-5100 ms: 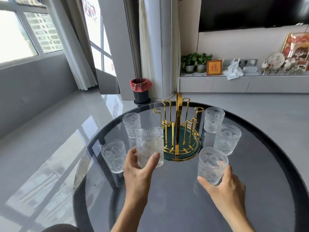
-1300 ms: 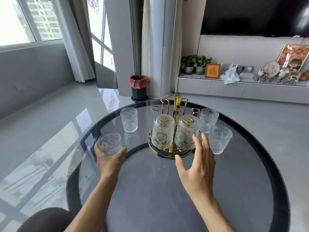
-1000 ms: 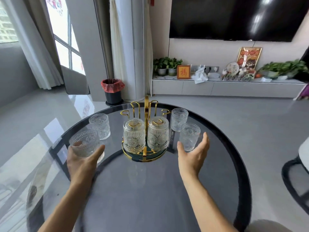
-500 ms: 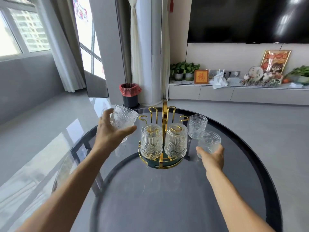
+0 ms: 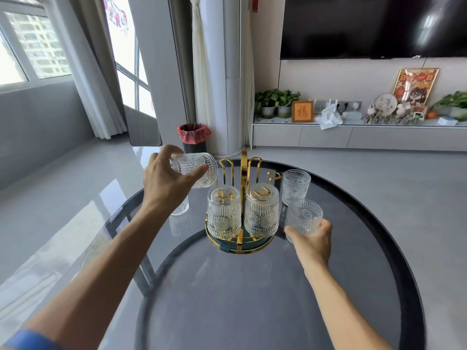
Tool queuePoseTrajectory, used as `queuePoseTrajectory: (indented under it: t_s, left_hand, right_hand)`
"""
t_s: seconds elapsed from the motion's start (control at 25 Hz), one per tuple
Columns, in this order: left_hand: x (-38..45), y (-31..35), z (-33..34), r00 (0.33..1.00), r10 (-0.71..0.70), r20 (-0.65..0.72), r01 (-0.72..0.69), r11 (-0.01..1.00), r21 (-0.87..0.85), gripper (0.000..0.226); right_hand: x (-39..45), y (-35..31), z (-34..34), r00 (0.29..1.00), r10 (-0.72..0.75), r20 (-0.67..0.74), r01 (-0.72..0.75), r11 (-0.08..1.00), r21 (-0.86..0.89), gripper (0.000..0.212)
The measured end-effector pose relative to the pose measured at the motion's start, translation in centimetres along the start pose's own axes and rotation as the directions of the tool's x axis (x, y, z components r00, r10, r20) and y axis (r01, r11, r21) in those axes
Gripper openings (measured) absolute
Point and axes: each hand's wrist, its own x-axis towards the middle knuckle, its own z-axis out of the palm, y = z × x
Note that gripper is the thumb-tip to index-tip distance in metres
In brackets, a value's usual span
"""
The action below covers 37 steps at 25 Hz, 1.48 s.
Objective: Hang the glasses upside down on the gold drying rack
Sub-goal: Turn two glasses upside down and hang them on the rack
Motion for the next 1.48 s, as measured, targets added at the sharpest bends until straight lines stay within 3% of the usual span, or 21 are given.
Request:
queuePoseTrajectory:
  t_s: [0.2, 0.52, 0.84, 1.0, 1.24, 1.48]
  left_hand:
    - [1.2, 1.0, 1.5, 0.996, 0.056, 0.069, -0.06, 0.996, 0.061, 0.067]
    - [1.4, 2.0, 4.0, 0.989, 0.034, 0.146, -0.043, 0.997, 0.061, 0.072]
    - [1.9, 1.3, 5.3, 0.944, -0.068, 0.324, 0.074, 0.997, -0.004, 0.068]
    - [2.1, 0.7, 5.2, 0.886, -0.154, 0.437, 0.213, 0.973, -0.089, 0.059]
    - [2.6, 0.8, 4.8, 0.821, -0.147, 0.551, 0.203, 0.978, -0.041, 0.05]
    - [1.9, 0.1, 5.3, 0.85, -0.068, 0.523, 0.134, 0.987, -0.089, 0.04]
  right_hand:
    - [0.0, -3.0, -1.2, 1.0, 0.002, 0.005, -0.002, 0.984, 0.18, 0.065]
    - [1.3, -8.8, -3.2, 0.965, -0.239, 0.11, 0.215, 0.957, 0.195, 0.063]
    - [0.9, -10.8, -4.4, 0.965, -0.255, -0.052, 0.26, 0.95, 0.17, 0.068]
    - [1.1, -12.8, -4.0, 0.931, -0.358, -0.074, 0.363, 0.927, 0.088, 0.071]
    - [1.1, -15.9, -1.5, 0.846, -0.533, 0.015, 0.531, 0.84, -0.113, 0.071]
    - [2.7, -17.4, 0.6, 0.799, -0.569, 0.195, 0.598, 0.719, -0.354, 0.072]
